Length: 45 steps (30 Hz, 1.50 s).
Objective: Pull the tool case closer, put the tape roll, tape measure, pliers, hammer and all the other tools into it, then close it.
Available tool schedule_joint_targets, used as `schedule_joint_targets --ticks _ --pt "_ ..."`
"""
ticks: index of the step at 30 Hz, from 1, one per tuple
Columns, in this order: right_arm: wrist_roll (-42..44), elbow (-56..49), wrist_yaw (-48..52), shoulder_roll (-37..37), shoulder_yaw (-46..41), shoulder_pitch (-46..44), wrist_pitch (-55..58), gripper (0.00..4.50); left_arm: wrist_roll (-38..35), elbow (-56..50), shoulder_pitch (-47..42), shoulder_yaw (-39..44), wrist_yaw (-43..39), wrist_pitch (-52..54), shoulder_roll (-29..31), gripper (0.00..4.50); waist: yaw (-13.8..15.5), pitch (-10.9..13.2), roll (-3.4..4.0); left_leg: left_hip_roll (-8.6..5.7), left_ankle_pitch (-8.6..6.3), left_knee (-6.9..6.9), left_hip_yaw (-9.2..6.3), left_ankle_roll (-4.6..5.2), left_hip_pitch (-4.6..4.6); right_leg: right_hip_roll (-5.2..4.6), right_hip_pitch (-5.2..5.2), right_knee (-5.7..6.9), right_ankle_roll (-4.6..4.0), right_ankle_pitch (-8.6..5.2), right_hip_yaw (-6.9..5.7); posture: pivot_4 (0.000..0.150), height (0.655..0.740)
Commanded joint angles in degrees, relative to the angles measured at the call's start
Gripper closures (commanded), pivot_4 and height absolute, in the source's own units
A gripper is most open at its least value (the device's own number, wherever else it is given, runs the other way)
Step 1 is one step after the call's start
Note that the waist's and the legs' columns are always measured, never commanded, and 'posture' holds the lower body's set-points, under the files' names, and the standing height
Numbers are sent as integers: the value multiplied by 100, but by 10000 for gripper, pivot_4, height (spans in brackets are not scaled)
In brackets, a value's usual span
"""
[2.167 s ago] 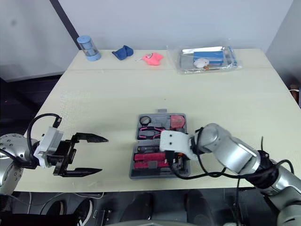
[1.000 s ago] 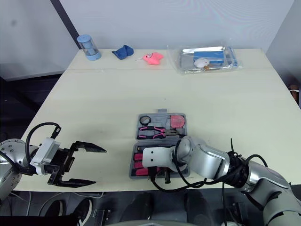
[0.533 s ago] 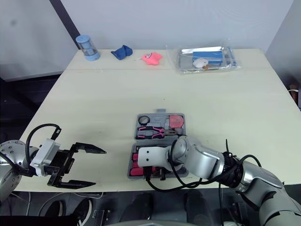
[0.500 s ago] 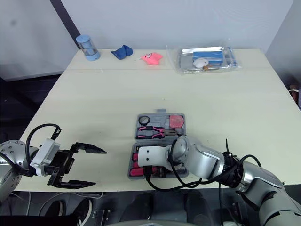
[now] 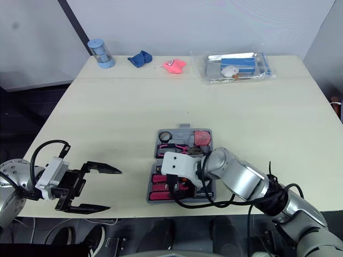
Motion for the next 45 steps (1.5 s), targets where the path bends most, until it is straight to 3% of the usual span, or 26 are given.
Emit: schedule_joint_targets --ticks 1,3,5,13,22,31,39,42,44,45 --pt "101 -13 151 -91 -231 258 -613 25569 -79 -115 -76 90 -273 39 -42 0 1 0 0 0 0 0 1 0 -1 0 0 0 0 0 0 1500 7400" --pt "97 52 168 -101 -263 347 -764 36663 -75 -119 -89 90 -273 52 -54 0 2 0 0 0 0 1 1 0 -2 0 0 0 0 0 0 1500 7400" --pt "40 140 216 -143 -216 420 -938 44659 -68 -126 -101 90 -273 68 -71 0 -5 0 0 0 0 2 0 0 -2 0 0 2 0 0 0 1500 7400" --pt "-377 882 564 -316 101 909 -2078 44659 -46 -159 -117 124 -273 137 -133 0 0 0 -1 0 0 2 1 0 -2 1 -1 2 0 0 1 1500 7400" --pt "-619 1178 732 -284 121 1097 -2369 44659 -27 -190 -84 167 -273 165 -168 0 3 0 -1 0 0 4 1 0 -3 1 -1 3 0 0 1 1500 7400" --pt "184 394 390 -389 -1467 1844 -2201 44659 363 -156 -173 606 511 1020 -945 0 26 -1 -2 -1 0 10 -1 0 -5 0 0 7 0 0 0 1500 7400" --pt "437 1096 256 -793 -2861 2312 -2538 44659 954 915 -809 815 1228 1374 -1703 0 53 -2 -4 -4 0 14 0 0 -3 0 3 7 0 1 0 1500 7400" --pt "282 1609 294 -872 -2940 2221 -2803 45000 1257 1479 -1130 771 1197 1308 -1875 9005 36 -2 -4 -4 0 15 -1 0 -2 0 4 8 0 1 0 1500 7400" --pt "162 1940 347 -902 -2924 2135 -3009 45000 1475 1843 -1342 716 1124 1192 -1991 18630 19 -3 -3 -4 1 13 0 0 0 0 4 8 -1 1 0 1500 7400" --pt "131 2041 373 -897 -2913 2105 -3084 45000 1548 1955 -1415 712 1085 1152 -2039 21330 12 -3 -3 -4 1 13 0 0 0 0 4 7 -1 2 0 1500 7400"
